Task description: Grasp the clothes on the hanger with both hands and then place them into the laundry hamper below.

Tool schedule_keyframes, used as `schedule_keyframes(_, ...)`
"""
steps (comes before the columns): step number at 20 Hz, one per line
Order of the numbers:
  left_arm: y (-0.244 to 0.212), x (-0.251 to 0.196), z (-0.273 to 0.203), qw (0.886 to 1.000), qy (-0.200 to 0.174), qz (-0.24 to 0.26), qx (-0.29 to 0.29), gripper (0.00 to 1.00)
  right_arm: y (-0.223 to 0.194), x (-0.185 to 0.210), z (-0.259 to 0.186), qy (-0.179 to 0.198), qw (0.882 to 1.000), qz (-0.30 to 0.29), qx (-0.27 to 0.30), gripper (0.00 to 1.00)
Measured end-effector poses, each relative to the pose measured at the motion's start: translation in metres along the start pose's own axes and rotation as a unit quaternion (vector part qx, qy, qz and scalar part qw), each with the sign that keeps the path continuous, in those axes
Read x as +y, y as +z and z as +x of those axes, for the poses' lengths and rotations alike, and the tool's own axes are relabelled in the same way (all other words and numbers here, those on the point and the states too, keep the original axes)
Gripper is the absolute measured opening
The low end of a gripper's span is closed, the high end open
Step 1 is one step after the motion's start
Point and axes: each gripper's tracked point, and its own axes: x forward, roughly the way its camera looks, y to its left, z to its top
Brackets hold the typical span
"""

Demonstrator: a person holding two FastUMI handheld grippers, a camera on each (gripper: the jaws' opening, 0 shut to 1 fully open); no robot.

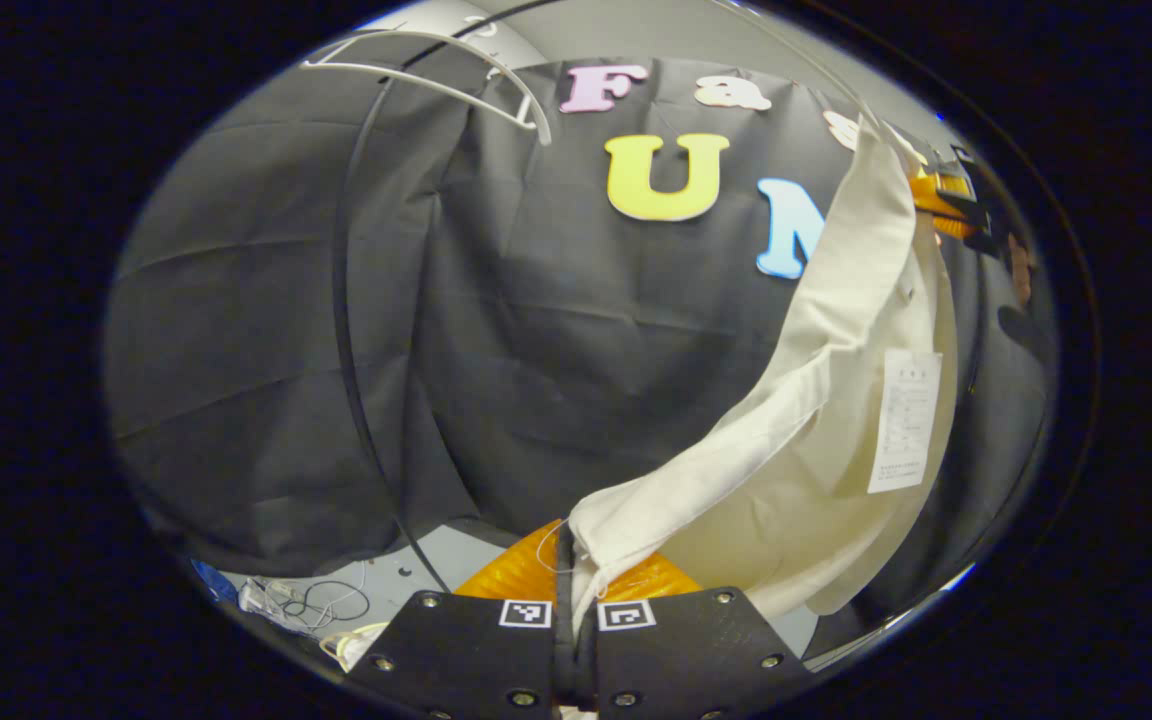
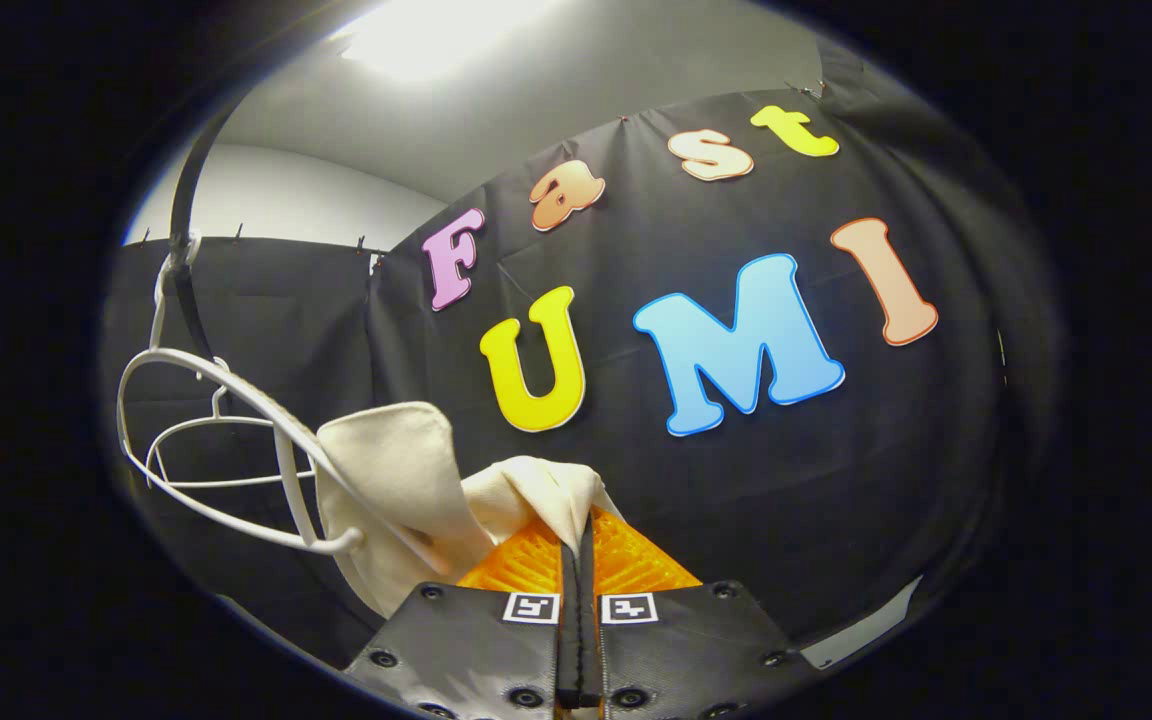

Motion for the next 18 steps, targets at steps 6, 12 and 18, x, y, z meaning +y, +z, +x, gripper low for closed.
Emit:
schedule_keyframes(6,0.087,0.013,-0.03,0.998,0.007,0.001,-0.067,0.02,-0.018,-0.019,0.041,-0.014,0.999,0.035,0.018,0.01)
schedule_keyframes(12,0.113,0.035,-0.055,0.996,0.016,0.01,-0.086,0.01,-0.081,0.0,0.011,-0.005,0.996,0.047,0.07,0.01)
schedule_keyframes(18,0.132,0.059,-0.112,0.995,0.013,0.014,-0.098,0.01,-0.126,0.064,-0.062,0.048,0.991,0.044,0.119,0.01)
